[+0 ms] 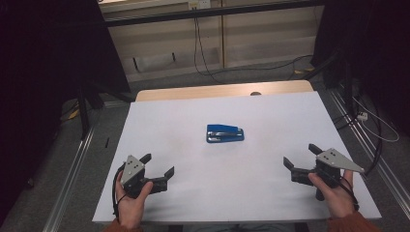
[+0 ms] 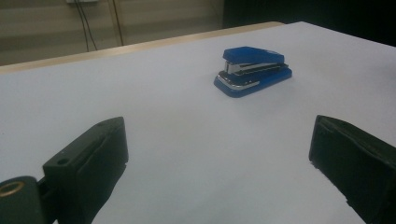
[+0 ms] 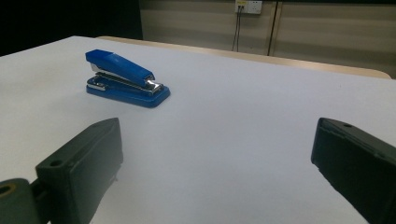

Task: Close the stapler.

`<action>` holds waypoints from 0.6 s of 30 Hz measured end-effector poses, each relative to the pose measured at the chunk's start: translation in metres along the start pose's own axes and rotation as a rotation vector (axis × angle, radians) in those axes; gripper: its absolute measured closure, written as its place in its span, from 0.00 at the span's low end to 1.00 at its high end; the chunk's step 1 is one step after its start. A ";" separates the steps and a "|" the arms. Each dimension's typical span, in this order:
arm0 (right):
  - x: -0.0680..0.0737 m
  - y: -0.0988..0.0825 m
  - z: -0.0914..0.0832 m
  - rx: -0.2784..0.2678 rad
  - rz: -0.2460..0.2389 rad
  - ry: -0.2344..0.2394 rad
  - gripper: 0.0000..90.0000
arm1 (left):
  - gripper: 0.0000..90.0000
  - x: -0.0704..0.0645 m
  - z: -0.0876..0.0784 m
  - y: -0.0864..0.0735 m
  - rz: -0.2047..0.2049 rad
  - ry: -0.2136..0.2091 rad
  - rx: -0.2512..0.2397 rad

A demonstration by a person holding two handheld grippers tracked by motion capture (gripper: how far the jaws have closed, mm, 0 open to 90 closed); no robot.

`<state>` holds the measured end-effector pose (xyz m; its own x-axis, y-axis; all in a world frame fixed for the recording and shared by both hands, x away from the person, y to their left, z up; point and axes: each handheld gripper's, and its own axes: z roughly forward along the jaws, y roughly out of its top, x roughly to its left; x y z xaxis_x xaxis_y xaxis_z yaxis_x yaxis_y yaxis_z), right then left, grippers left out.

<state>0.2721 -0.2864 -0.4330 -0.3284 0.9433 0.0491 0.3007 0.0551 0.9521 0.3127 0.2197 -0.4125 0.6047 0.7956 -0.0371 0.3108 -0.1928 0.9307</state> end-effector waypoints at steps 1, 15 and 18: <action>0.000 -0.001 -0.001 -0.001 -0.001 -0.003 0.02 | 0.05 0.000 -0.001 -0.001 0.004 0.009 0.003; 0.004 -0.010 -0.012 -0.022 -0.008 -0.014 0.02 | 0.05 0.000 -0.007 -0.008 0.000 0.010 0.037; 0.004 -0.009 -0.012 -0.032 -0.001 -0.010 0.02 | 0.05 0.000 -0.004 -0.007 -0.008 0.004 0.046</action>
<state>0.2579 -0.2873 -0.4378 -0.3195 0.9465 0.0456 0.2717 0.0454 0.9613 0.3077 0.2239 -0.4174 0.5992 0.7995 -0.0428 0.3486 -0.2124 0.9129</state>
